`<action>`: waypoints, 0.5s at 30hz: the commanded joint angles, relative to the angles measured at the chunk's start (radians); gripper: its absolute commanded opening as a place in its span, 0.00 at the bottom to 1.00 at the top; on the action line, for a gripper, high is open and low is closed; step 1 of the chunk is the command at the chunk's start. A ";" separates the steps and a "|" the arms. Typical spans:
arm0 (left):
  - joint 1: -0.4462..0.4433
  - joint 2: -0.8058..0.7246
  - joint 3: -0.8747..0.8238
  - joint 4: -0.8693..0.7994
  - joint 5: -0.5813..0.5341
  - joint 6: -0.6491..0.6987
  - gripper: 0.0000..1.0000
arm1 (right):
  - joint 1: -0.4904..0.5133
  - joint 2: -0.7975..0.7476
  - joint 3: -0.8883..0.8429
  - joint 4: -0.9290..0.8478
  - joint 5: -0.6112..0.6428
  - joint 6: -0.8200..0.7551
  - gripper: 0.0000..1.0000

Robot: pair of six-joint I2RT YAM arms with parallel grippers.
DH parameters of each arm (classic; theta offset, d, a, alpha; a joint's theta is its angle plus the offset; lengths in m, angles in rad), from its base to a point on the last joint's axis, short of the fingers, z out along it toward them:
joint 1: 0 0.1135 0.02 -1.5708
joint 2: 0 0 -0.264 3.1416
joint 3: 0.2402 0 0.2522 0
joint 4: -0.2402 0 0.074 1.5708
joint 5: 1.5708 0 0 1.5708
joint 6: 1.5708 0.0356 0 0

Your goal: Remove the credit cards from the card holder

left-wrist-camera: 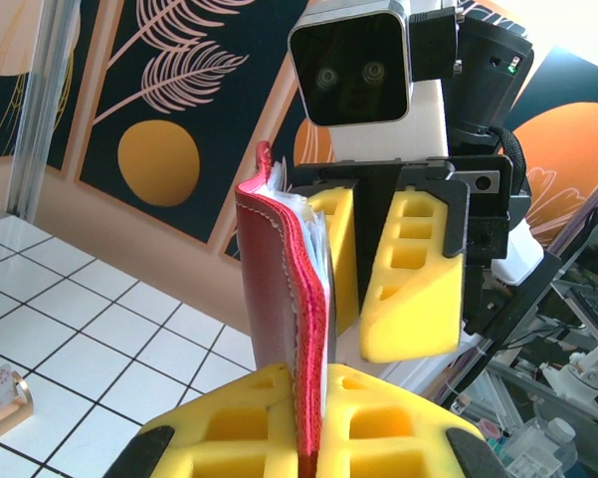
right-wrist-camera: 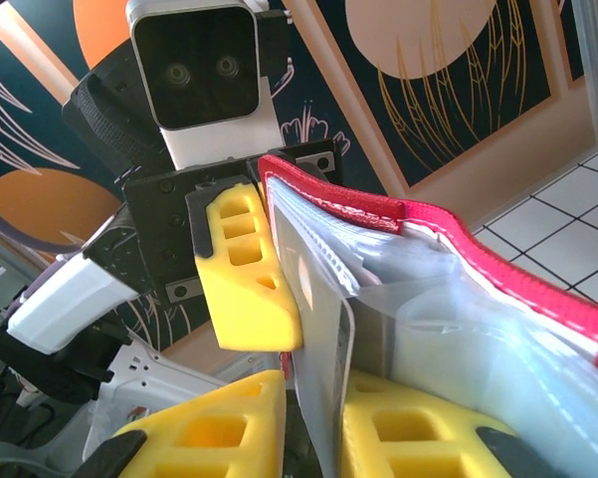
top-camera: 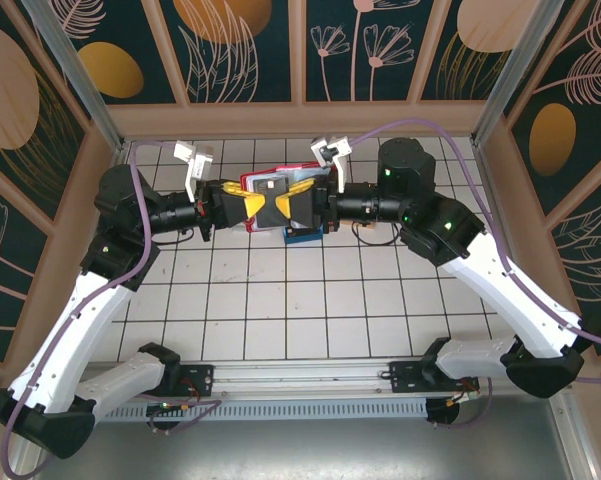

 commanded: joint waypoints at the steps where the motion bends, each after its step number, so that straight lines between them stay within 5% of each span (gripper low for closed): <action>1: -0.013 0.023 0.005 0.003 -0.046 0.023 0.00 | 0.058 0.021 0.010 0.023 -0.098 -0.008 0.15; 7: -0.014 -0.002 -0.011 -0.005 -0.065 0.035 0.03 | 0.057 -0.019 -0.002 0.013 -0.040 -0.004 0.01; 15: -0.013 -0.030 -0.035 -0.006 -0.069 0.041 0.13 | 0.049 -0.084 -0.031 0.003 0.011 0.007 0.00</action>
